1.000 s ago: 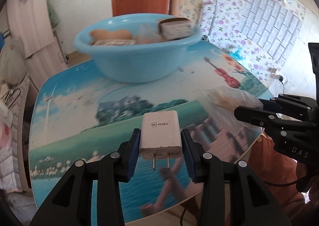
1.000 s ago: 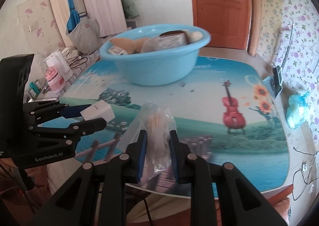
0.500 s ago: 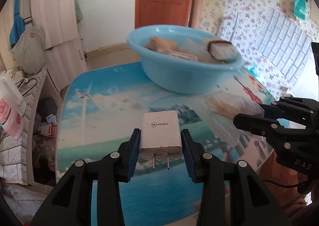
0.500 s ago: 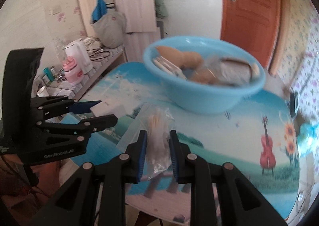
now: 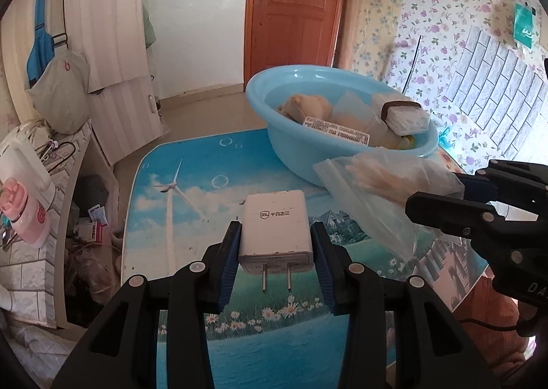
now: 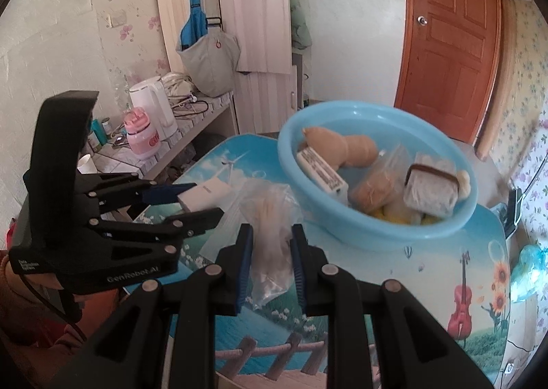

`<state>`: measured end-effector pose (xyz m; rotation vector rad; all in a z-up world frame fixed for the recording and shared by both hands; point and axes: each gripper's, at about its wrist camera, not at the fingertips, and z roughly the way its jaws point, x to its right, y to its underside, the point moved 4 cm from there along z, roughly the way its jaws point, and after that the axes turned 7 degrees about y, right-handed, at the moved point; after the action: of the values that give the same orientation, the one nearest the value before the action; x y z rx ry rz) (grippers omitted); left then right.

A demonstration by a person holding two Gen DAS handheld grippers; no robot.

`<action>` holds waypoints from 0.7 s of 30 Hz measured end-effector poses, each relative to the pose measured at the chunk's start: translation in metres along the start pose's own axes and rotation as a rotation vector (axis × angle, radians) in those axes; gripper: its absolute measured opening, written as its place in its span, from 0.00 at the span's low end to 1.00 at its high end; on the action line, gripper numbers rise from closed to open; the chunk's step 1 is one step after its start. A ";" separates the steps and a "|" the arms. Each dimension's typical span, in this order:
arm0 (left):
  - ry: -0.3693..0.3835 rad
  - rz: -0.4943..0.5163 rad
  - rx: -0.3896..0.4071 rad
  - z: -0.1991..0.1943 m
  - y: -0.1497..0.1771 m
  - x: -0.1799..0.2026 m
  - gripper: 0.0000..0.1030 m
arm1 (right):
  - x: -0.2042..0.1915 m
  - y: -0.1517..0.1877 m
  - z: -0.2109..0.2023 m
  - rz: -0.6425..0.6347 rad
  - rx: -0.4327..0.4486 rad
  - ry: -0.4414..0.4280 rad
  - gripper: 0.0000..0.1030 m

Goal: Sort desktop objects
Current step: 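Lift and carry the charger and swab bag over the blue basin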

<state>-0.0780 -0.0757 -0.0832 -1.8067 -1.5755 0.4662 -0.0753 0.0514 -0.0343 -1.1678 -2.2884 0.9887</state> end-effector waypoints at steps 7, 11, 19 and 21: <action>0.005 0.017 0.022 0.000 -0.015 0.006 0.38 | 0.010 -0.008 -0.009 0.020 0.034 0.005 0.21; 0.016 0.029 0.036 0.001 -0.026 0.013 0.38 | 0.020 -0.014 -0.015 0.036 0.059 0.013 0.21; 0.018 0.047 0.065 0.007 -0.051 0.024 0.38 | 0.043 -0.023 -0.016 0.070 0.098 0.031 0.21; 0.019 0.053 0.071 0.009 -0.056 0.027 0.38 | 0.049 -0.026 -0.014 0.075 0.105 0.038 0.21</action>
<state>-0.1185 -0.0456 -0.0463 -1.7980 -1.4825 0.5213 -0.1091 0.0867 -0.0045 -1.2255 -2.1497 1.0911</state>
